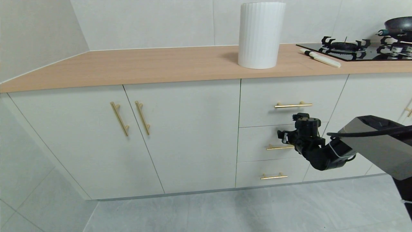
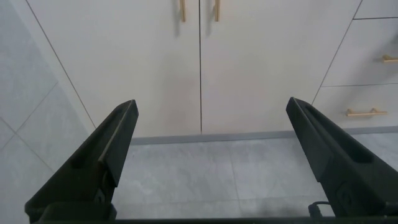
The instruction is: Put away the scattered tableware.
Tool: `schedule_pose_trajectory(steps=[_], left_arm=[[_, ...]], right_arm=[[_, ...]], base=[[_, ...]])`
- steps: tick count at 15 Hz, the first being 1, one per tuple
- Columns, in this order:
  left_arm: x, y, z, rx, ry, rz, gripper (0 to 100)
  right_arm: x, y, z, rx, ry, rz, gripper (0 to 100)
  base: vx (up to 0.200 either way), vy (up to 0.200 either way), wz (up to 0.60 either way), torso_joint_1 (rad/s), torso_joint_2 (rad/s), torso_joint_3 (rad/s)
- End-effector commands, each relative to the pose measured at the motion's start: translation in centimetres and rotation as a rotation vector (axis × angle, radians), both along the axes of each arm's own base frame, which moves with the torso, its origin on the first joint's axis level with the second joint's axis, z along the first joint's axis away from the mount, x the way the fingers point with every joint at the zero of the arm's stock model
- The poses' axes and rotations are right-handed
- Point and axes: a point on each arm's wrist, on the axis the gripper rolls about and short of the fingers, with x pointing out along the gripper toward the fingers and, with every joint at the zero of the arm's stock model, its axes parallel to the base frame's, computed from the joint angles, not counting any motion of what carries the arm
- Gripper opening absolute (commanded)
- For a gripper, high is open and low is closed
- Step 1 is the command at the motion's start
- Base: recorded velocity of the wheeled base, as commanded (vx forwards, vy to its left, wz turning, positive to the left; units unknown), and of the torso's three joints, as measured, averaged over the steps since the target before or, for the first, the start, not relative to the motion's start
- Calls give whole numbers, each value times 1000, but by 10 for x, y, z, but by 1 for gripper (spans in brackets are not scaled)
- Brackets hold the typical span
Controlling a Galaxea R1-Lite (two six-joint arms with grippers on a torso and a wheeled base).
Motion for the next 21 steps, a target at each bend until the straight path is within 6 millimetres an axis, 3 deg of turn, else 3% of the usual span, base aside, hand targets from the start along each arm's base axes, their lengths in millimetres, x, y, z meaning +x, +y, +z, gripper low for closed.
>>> schedule_pose_trajectory(steps=[1,3,5,7,9,10,12,13,15,18,21], left_arm=[[0,0,0,0,0,1,100],[0,0,0,0,0,1,100],[0,0,0,0,0,1,100],[0,0,0,0,0,1,100],[0,0,0,0,0,1,100],[0,0,0,0,0,1,100],[0,0,0,0,0,1,100],[0,0,0,0,0,1,100],[0,0,0,0,0,1,100],[0,0,0,0,0,2,100],[0,0,0,0,0,1,100]], right_arm=[[-34,0,45,4,-21,23,100],[-65,-4,70,6,-29,29,100],[-114,-14,116,19,-96,23,100],[-168,-24,148,29,-163,19,100],[-219,-34,168,22,-231,-11,100],[-256,-43,177,5,-280,-26,100],[-332,-61,175,-55,-369,-24,100],[-350,-65,170,-80,-388,-29,100],[-409,-81,147,-180,-405,-117,100],[-462,-91,122,-205,-380,-210,100],[-494,-92,99,-212,-424,-248,100]], base=[[0,0,0,0,0,0],[0,0,0,0,0,0],[0,0,0,0,0,0],[0,0,0,0,0,0],[0,0,0,0,0,0],[0,0,0,0,0,0],[0,0,0,0,0,0],[0,0,0,0,0,0],[0,0,0,0,0,0],[0,0,0,0,0,0],[0,0,0,0,0,0]])
